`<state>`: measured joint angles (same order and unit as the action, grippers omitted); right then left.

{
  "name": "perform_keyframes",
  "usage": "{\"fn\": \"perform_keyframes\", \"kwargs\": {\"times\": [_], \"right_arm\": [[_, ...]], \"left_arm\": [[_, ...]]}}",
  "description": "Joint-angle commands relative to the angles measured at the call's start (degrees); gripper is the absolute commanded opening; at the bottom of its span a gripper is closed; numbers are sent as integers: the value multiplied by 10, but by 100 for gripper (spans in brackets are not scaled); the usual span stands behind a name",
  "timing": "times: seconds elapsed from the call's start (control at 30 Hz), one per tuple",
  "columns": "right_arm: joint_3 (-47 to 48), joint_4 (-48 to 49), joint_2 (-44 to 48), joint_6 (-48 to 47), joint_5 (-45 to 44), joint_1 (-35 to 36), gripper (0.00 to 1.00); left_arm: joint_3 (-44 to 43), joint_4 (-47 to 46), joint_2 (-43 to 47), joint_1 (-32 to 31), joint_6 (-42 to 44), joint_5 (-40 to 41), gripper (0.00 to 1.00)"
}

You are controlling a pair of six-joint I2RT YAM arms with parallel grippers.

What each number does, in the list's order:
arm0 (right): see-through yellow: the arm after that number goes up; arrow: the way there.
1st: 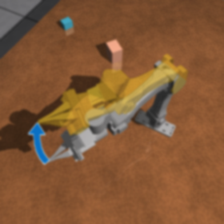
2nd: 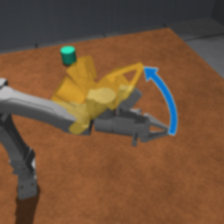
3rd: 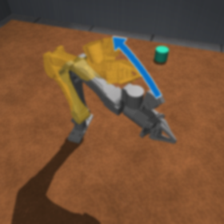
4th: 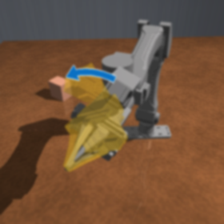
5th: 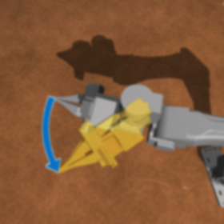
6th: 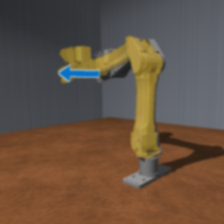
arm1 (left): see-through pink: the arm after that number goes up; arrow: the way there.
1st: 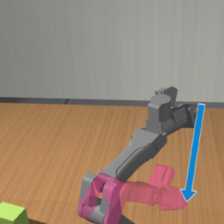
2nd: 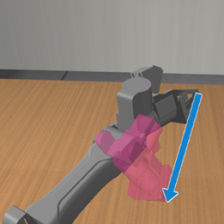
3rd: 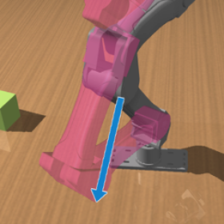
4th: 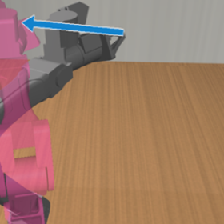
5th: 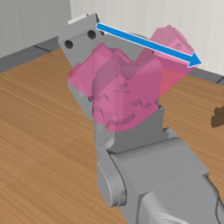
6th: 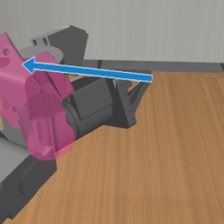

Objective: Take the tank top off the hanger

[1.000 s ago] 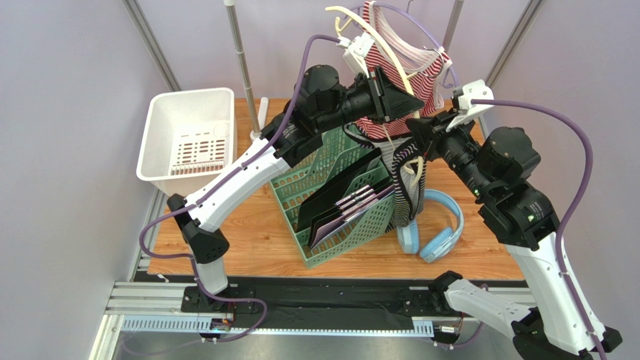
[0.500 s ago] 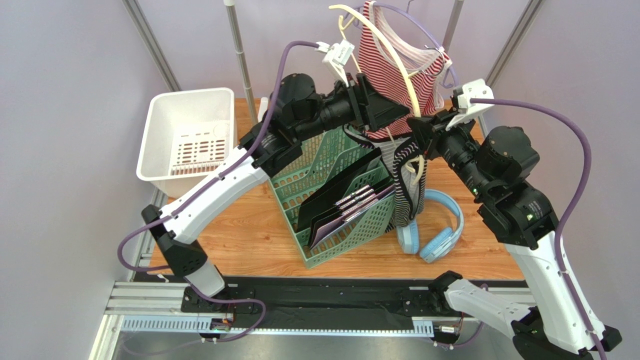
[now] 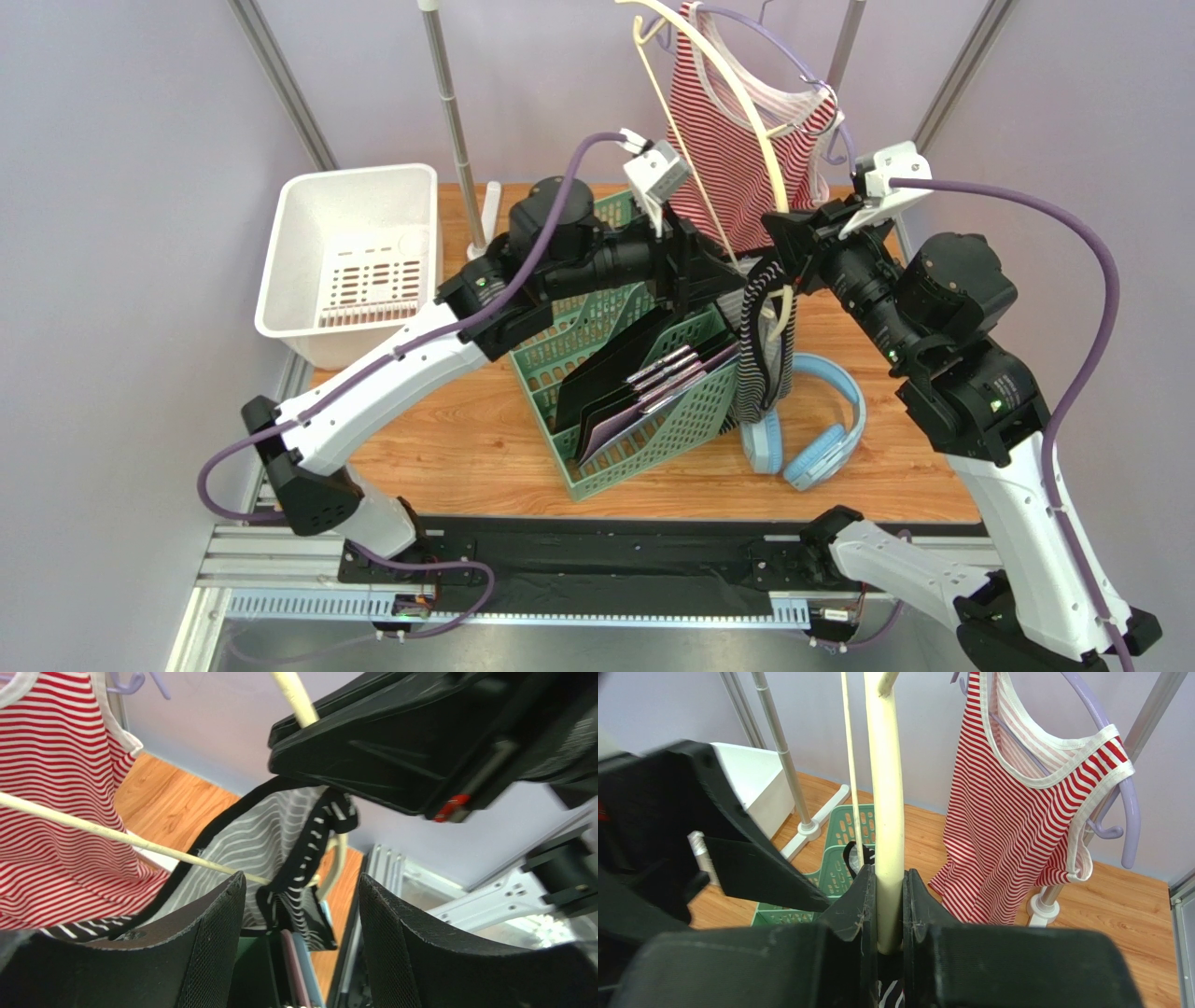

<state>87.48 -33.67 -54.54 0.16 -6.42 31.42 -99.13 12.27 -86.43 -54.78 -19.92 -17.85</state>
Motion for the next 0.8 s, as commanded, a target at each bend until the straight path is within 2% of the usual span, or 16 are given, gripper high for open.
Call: {"fn": "perform_keyframes", "kwargs": {"times": [0.0, 0.13, 0.2, 0.23, 0.3, 0.33, 0.4, 0.43, 0.53, 0.63, 0.77], "right_arm": [[30, 39, 12, 12, 4, 1, 0], [30, 38, 12, 12, 3, 1, 0], [30, 37, 13, 13, 4, 1, 0], [29, 37, 14, 13, 4, 1, 0], [29, 38, 14, 14, 4, 2, 0], [29, 39, 13, 14, 3, 1, 0], [28, 40, 14, 12, 0, 1, 0], [27, 42, 14, 12, -3, 1, 0], [20, 56, 15, 12, -24, 1, 0], [14, 69, 10, 12, -55, 1, 0], [-11, 120, 15, 35, -91, 1, 0]], "left_arm": [[-45, 28, -48, -8, 62, -33, 67], [-59, 28, -80, -22, 74, -38, 67], [-63, 27, -87, -23, 71, -33, 63], [-64, 28, -91, -23, 70, -31, 56], [-62, 24, -92, -23, 67, -29, 50], [-60, 22, -90, -23, 62, -29, 42], [-55, 16, -90, -23, 56, -34, 33], [-53, 14, -89, -23, 47, -42, 23], [-46, 7, -86, -25, 31, -60, 10], [-40, 0, -79, -37, 25, -65, 0], [-40, -8, -69, -52, 16, -61, 0]]}}
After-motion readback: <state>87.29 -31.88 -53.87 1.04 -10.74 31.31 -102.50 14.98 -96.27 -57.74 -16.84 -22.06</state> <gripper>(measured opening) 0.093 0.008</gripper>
